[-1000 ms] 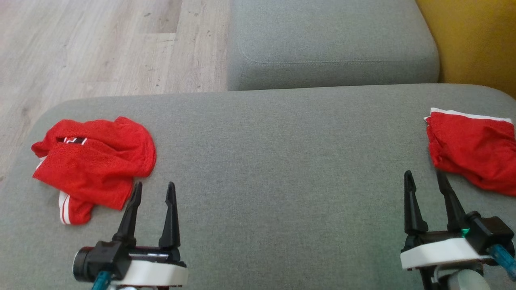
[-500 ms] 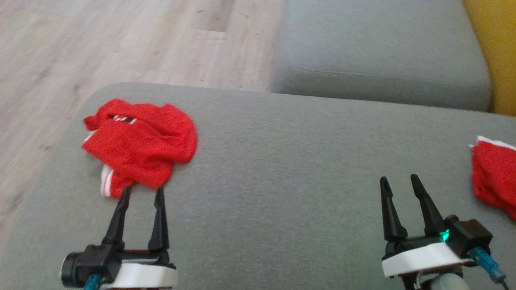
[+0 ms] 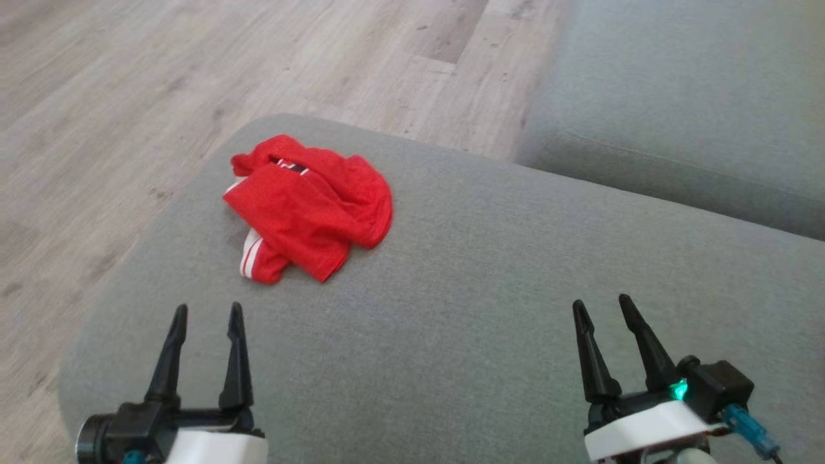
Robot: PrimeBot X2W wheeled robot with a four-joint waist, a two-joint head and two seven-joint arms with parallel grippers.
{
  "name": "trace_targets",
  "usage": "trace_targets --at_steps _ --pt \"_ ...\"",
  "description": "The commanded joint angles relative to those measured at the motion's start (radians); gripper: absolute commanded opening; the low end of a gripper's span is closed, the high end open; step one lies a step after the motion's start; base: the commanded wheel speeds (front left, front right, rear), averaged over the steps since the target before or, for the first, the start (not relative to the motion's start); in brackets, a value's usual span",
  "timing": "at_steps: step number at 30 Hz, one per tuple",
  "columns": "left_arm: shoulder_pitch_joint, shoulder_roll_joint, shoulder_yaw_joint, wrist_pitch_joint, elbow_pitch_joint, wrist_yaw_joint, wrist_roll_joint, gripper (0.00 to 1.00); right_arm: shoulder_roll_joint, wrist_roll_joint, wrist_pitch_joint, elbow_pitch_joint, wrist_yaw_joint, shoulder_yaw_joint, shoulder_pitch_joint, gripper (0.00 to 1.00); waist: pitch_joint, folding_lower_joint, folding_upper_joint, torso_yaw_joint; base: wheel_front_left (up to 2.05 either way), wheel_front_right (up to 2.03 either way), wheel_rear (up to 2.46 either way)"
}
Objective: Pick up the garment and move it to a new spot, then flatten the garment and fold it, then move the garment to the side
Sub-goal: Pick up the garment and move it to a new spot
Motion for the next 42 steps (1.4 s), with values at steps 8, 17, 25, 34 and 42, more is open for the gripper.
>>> trace_targets --at_steps 8,17,25,34,42 --pt "-0.037 0.001 0.059 -0.009 -0.052 -0.007 0.013 1.00 -0.006 0.007 -0.006 -0.016 0.007 0.018 -0.070 1.00 0.026 0.0000 0.0000 0.030 0.00 0.00 0.00" --pt "-0.171 0.065 0.001 -0.009 0.029 -0.042 0.059 1.00 -0.006 -0.022 -0.006 -0.055 0.007 -0.026 -0.066 1.00 0.101 0.0000 0.0000 0.004 0.00 0.00 0.00" --pt "-0.547 0.241 -0.251 0.080 0.256 -0.051 0.022 1.00 -0.006 -0.104 -0.006 -0.111 0.007 -0.089 -0.135 1.00 0.269 0.0000 0.0000 -0.092 0.00 0.00 0.00" --pt "-0.887 0.450 -0.733 0.315 0.466 -0.051 -0.241 1.00 -0.006 -0.110 -0.006 -0.128 0.007 -0.114 -0.215 1.00 0.397 0.0000 0.0000 -0.205 0.00 0.00 0.00" --pt "-1.022 0.543 -0.972 0.324 0.585 -0.051 -0.292 1.00 -0.006 -0.113 -0.006 -0.139 0.007 -0.130 -0.246 1.00 0.453 0.0000 0.0000 -0.270 0.00 0.00 0.00"
